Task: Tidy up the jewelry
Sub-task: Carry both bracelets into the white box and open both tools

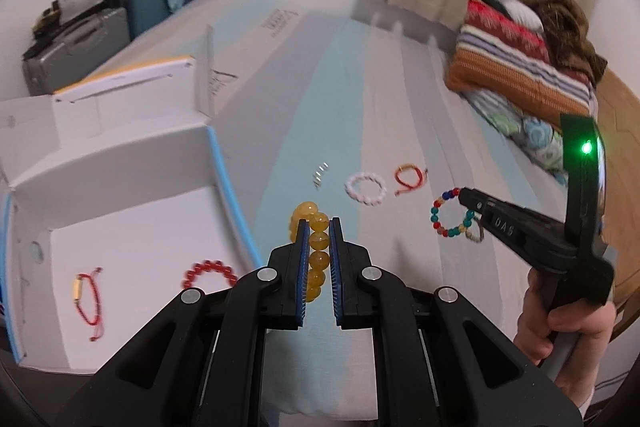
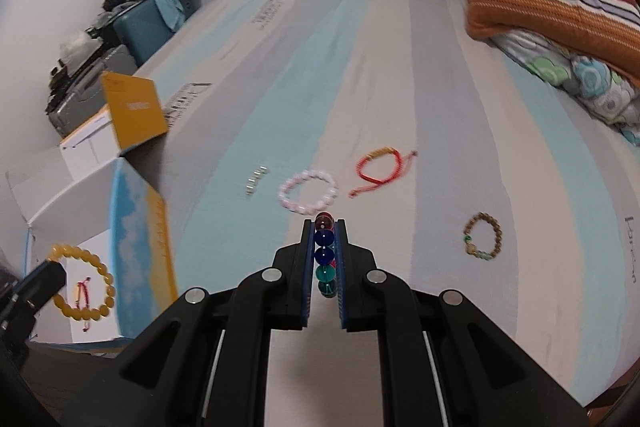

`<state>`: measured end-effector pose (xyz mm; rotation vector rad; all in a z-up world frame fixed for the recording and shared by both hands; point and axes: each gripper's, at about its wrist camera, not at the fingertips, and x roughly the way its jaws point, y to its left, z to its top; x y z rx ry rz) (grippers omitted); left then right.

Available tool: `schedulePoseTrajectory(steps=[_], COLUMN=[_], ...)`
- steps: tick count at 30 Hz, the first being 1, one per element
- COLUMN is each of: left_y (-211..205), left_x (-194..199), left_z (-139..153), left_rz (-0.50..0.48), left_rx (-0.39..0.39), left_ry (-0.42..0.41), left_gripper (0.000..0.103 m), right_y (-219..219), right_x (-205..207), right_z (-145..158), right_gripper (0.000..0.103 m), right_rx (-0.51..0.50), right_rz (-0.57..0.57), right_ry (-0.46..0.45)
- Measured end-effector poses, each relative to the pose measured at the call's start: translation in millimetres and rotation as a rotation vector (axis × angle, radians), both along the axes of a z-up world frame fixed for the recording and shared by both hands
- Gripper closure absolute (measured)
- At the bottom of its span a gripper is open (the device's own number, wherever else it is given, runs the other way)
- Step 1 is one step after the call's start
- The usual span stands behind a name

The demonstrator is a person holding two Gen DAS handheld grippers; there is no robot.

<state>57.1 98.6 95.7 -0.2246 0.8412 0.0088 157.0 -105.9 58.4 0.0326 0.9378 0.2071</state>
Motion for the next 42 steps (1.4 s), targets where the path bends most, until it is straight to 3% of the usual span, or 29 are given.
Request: schedulePoseTrajectory(steps=[8,21,30,42], left_y=[48,143,195,214], left_x=[-27,-64,-81,-79], left_z=[27,-1,-44,-94], left_rz=[0.090,0.265,0.368,0.398], left_rx=[0.015,0.061,0.083,0.073], left_ry=[-0.043,0.040,0.142,0.254], left_gripper=[0.094,0.094,0.094,0.094], right_y=[59,176,241,269], right_x=[-21,-74,-88,-82], right_z=[26,37,5,-50], right_gripper=[0.094,0.094,0.094,0.094], right_rx=[0.020,0.037,0.023,-0.035], right_rz=[0.098,0.330,0.456,0.494], right_ry=[-0.061,-0.137,-0.055,0.074])
